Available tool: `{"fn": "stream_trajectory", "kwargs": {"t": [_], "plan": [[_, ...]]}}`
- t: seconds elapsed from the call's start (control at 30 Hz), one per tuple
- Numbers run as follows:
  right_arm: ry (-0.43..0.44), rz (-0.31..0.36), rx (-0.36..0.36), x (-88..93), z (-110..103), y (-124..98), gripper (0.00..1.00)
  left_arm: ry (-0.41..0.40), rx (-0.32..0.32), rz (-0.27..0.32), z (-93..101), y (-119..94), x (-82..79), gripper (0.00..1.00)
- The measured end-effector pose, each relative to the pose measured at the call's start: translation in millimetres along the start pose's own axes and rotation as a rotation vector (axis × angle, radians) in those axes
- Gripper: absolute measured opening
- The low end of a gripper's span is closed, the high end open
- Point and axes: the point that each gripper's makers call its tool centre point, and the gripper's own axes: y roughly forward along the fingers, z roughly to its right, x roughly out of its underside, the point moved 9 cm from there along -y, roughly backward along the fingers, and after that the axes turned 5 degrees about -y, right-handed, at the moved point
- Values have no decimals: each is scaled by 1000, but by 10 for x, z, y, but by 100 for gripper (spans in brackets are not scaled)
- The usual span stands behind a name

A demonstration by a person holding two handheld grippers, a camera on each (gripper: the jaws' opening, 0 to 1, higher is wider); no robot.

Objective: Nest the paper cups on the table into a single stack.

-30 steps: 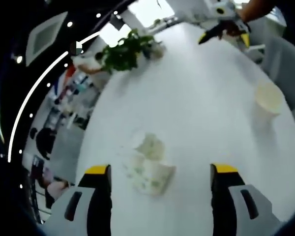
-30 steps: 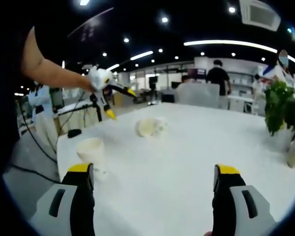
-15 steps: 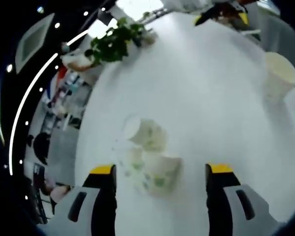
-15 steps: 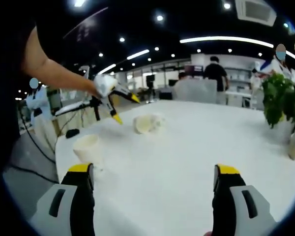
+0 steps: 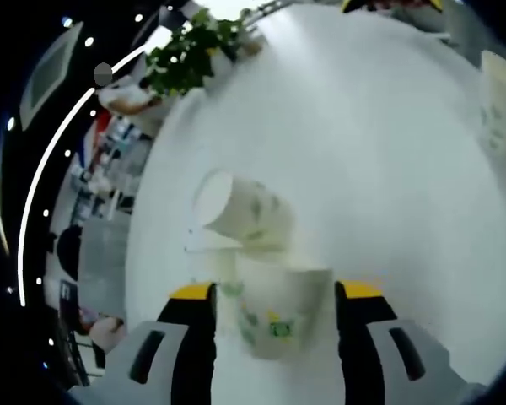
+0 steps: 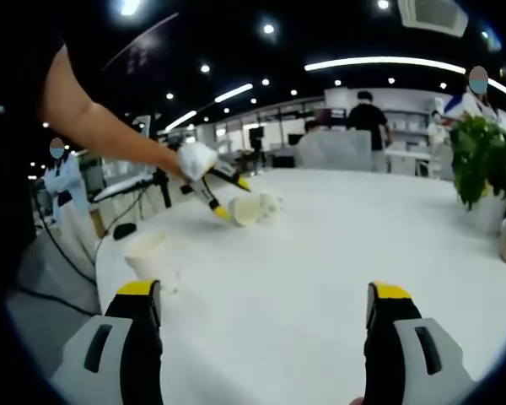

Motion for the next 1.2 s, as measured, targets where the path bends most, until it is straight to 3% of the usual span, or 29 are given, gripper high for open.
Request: {"fn": "stream_trajectory", "kwargs": {"t": [0.2, 0.37, 0.77, 1.1, 1.2], "plan": [[7, -7, 8, 29, 3, -32, 100, -7, 5, -4, -11, 67, -13, 53], [10, -8, 12, 37, 0, -43, 100, -2, 6, -9, 13, 110, -10, 42], [8, -4, 9, 20, -18, -44, 100, 2, 3, -14, 29, 49, 12, 40], [7, -3, 6, 20, -35, -43, 100, -28, 0, 32, 41, -70, -36, 39], [4, -3, 2, 10, -47, -35, 100, -79, -21, 81, 6, -115, -64, 39]]}}
